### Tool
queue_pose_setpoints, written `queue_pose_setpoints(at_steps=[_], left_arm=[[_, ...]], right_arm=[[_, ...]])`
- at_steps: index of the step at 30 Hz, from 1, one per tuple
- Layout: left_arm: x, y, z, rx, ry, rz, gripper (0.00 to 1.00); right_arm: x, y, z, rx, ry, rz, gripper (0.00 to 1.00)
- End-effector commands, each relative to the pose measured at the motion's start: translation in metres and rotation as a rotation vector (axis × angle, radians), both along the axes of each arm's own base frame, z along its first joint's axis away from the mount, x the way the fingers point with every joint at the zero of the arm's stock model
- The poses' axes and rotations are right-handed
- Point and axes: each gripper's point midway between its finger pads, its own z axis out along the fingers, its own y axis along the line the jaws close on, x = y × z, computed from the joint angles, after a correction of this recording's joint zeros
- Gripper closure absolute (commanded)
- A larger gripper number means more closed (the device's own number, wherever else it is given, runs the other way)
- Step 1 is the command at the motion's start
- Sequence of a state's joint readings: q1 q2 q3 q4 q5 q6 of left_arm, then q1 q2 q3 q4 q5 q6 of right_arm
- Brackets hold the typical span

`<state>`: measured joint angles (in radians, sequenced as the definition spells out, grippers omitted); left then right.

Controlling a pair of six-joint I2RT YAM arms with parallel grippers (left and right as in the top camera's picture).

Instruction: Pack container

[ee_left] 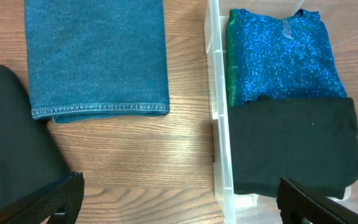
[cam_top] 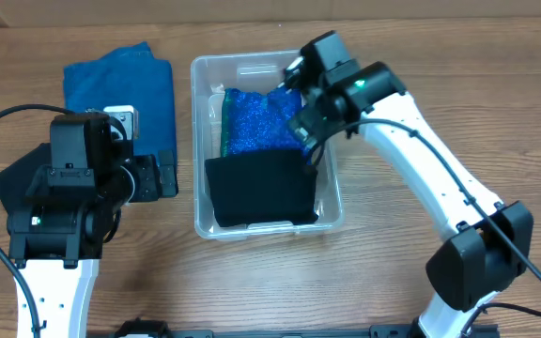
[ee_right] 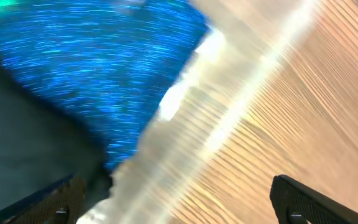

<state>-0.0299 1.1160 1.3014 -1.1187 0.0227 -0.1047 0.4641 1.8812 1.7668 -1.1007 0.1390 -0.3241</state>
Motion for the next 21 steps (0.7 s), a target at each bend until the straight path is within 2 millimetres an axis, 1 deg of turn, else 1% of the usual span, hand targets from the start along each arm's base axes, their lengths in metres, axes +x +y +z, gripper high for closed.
queue_pose_setpoints(at_steps=[1, 3, 4, 5, 6, 7, 8, 9, 11, 12, 13, 14, 15, 16, 19, 21], left_arm=[[0.002, 0.003, 0.007, -0.001, -0.015, 0.017, 0.00], [-0.003, 0.003, 0.004, -0.002, 0.008, 0.017, 0.00], [-0.008, 0.004, 0.001, 0.001, 0.030, 0.018, 0.00], [-0.011, 0.010, -0.002, 0.021, 0.045, 0.043, 0.00], [-0.013, 0.020, -0.002, 0.037, 0.052, 0.091, 0.00], [-0.017, 0.042, 0.002, 0.046, 0.055, 0.206, 0.00], [-0.020, 0.058, 0.008, 0.034, 0.047, 0.282, 0.00], [-0.023, 0.078, 0.017, -0.001, 0.025, 0.362, 0.00], [-0.032, 0.118, 0.027, -0.061, -0.017, 0.517, 0.00], [-0.041, 0.145, 0.026, -0.097, -0.031, 0.623, 0.00], [-0.054, 0.175, 0.017, -0.162, -0.020, 0.771, 0.00], [-0.065, 0.200, 0.002, -0.215, 0.003, 0.900, 0.00], [-0.069, 0.216, -0.011, -0.249, 0.022, 0.961, 0.00], [-0.073, 0.233, -0.030, -0.284, 0.060, 1.031, 0.00], [-0.079, 0.265, -0.075, -0.347, 0.176, 1.133, 0.00], [-0.073, 0.286, -0.109, -0.372, 0.236, 1.139, 0.00]], right_arm=[[0.013, -0.038, 0.038, 0.032, -0.136, -0.321, 0.00], [0.016, -0.062, 0.072, 0.152, -0.214, -0.491, 0.00], [0.015, -0.079, 0.089, 0.244, -0.230, -0.587, 0.00], [0.014, -0.091, 0.097, 0.331, -0.209, -0.629, 0.00], [0.011, -0.101, 0.101, 0.396, -0.174, -0.642, 0.00], [0.006, -0.120, 0.099, 0.435, -0.125, -0.680, 0.00], [0.001, -0.136, 0.094, 0.442, -0.091, -0.721, 0.00], [-0.008, -0.161, 0.085, 0.447, -0.034, -0.790, 0.00], [-0.019, -0.186, 0.079, 0.493, 0.031, -0.874, 0.00], [-0.021, -0.194, 0.079, 0.518, 0.047, -0.894, 0.00], [-0.023, -0.201, 0.079, 0.536, 0.054, -0.914, 0.00], [-0.024, -0.203, 0.078, 0.534, 0.057, -0.920, 0.00], [-0.025, -0.203, 0.078, 0.533, 0.061, -0.922, 0.00], [-0.025, -0.202, 0.077, 0.532, 0.063, -0.919, 0.00], [-0.025, -0.201, 0.077, 0.531, 0.064, -0.916, 0.00], [-0.025, -0.201, 0.077, 0.532, 0.064, -0.916, 0.00]])
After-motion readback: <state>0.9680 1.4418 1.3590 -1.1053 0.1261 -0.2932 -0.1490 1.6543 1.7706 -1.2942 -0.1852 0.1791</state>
